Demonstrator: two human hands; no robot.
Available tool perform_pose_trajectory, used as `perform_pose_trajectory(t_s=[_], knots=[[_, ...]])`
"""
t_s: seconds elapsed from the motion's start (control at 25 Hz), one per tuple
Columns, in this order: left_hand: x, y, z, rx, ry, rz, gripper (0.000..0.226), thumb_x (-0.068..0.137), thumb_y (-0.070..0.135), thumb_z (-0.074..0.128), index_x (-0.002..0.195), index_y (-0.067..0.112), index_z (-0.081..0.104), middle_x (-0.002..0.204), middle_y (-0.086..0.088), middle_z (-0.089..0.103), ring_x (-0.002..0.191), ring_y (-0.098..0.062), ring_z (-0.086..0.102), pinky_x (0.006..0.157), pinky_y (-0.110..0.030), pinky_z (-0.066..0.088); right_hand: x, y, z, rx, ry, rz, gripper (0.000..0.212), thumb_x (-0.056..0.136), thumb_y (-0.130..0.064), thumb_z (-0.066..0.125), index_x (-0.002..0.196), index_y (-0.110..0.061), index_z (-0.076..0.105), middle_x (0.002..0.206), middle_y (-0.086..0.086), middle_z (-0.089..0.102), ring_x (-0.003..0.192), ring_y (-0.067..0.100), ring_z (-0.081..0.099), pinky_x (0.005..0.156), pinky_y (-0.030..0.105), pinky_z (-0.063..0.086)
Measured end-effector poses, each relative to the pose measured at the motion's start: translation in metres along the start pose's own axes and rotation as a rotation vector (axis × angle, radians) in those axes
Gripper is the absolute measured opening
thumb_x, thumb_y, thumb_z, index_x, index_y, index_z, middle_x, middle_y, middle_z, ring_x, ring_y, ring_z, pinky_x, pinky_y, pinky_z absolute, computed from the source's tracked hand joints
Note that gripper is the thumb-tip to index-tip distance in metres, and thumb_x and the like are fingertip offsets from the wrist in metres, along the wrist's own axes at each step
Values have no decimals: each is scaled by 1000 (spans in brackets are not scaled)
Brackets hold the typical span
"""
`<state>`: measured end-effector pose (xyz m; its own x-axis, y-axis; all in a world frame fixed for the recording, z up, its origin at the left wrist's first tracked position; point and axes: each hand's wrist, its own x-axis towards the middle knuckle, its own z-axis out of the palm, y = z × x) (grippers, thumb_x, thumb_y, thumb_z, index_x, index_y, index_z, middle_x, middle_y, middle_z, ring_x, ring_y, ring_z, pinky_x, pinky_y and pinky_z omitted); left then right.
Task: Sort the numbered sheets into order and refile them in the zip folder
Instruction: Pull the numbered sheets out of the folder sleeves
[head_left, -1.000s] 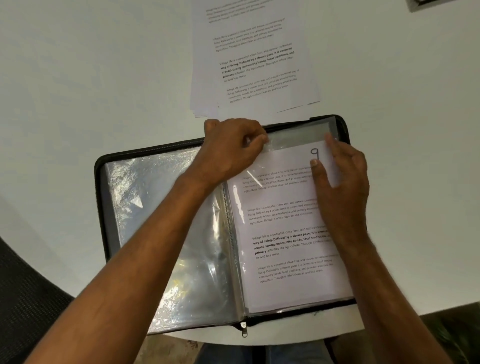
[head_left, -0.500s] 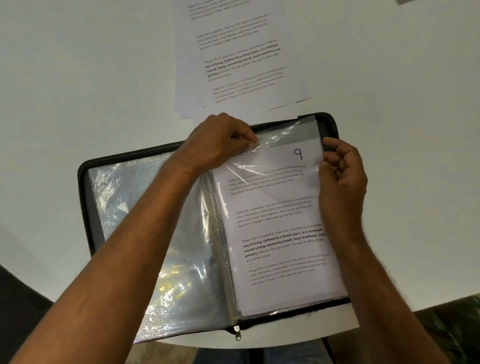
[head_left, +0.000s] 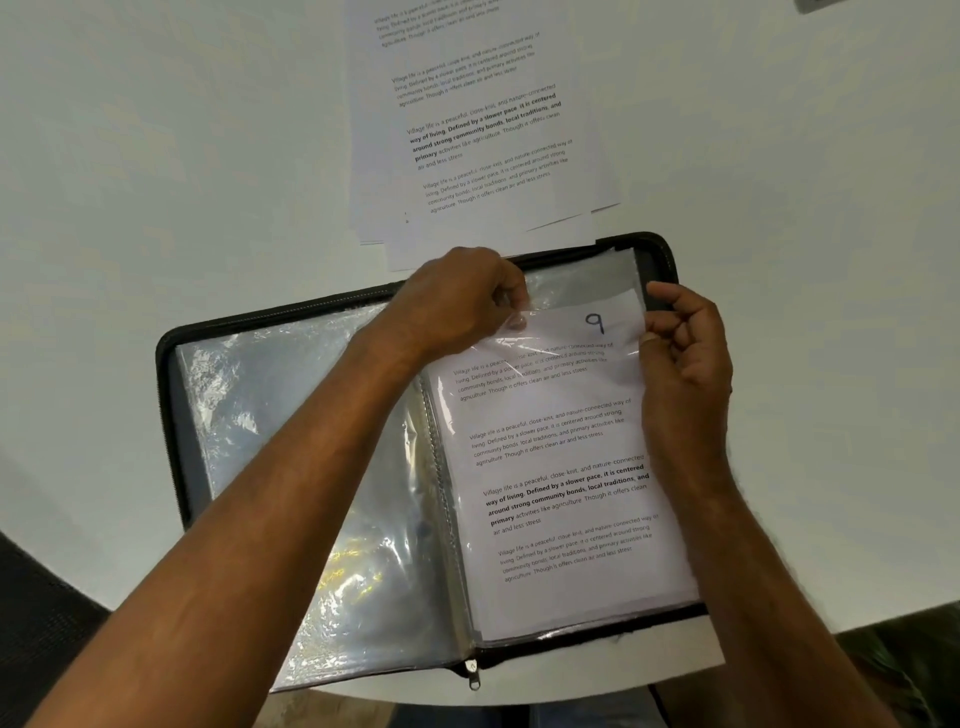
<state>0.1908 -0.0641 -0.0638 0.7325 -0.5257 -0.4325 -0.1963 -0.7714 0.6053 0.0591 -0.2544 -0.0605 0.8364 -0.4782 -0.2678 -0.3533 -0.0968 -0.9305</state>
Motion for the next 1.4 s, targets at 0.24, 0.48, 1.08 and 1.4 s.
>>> perform_pose_trajectory(t_s=[0.24,0.48,1.08,1.4], knots=[[-1,-6,-7,-114,72,-10,8,92,17,74,96,21,79,92,15,67,84,3,61,74,-13,49,4,3,-2,-1,-12,42,31,102,-10,52,131,-19,56,115,4,70,101,11,69,78,19,55],[16,-12,-28,-106,373,-54,4,94,34,71,90,33,70,94,17,62,83,2,53,90,-37,46,0,-1,-2,-73,-63,86,33,102,-14,60,133,-17,52,119,-6,68,93,-2,70,67,13,55],[13,-26,-71,-870,707,-232,38,83,35,84,118,38,68,136,9,59,116,-5,60,91,-30,53,3,8,6,-117,-46,181,21,103,-11,58,121,-20,56,111,-14,67,84,-13,66,61,7,51],[-34,-48,-23,-612,552,-363,8,99,18,68,100,11,70,86,3,70,66,5,64,63,-10,50,-1,7,10,-106,-4,180,21,103,-10,57,117,-25,54,107,-18,66,84,-13,66,61,7,51]])
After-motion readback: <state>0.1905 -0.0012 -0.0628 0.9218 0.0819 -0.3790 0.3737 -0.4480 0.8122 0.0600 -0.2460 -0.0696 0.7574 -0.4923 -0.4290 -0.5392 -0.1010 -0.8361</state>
